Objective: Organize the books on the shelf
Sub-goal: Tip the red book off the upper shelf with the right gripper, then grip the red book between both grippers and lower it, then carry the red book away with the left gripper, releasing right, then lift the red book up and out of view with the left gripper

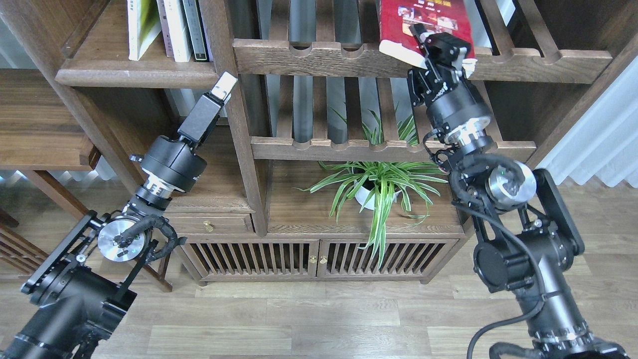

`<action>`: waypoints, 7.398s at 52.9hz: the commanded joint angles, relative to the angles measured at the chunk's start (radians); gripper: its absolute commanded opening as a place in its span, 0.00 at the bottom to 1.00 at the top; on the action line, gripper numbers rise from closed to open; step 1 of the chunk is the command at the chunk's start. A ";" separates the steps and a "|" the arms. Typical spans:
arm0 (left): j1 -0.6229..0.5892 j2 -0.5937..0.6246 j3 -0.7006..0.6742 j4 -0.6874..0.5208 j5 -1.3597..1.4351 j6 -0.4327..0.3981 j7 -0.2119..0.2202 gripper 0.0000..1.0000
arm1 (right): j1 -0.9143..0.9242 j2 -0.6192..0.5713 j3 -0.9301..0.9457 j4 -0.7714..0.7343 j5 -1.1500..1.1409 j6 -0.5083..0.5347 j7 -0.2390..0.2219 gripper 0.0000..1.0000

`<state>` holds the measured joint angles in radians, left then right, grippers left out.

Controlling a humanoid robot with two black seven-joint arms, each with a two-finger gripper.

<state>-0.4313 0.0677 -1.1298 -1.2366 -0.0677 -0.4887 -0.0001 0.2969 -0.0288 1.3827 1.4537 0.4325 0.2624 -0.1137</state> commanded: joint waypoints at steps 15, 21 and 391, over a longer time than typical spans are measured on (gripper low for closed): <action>-0.023 -0.023 0.067 0.023 -0.179 0.000 0.012 0.98 | -0.160 -0.010 -0.214 0.004 0.000 0.226 -0.032 0.03; -0.027 -0.017 0.068 0.017 -0.230 0.000 0.100 0.97 | -0.191 -0.008 -0.261 0.004 0.000 0.226 -0.032 0.03; -0.345 0.474 -0.475 -0.043 0.466 0.000 0.201 0.00 | -0.288 0.029 -0.498 -0.121 -0.121 0.226 -0.182 0.90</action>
<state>-0.7777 0.5837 -1.6160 -1.2805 0.3302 -0.4887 0.2613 0.0067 0.0000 0.8856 1.3331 0.3114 0.4887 -0.2947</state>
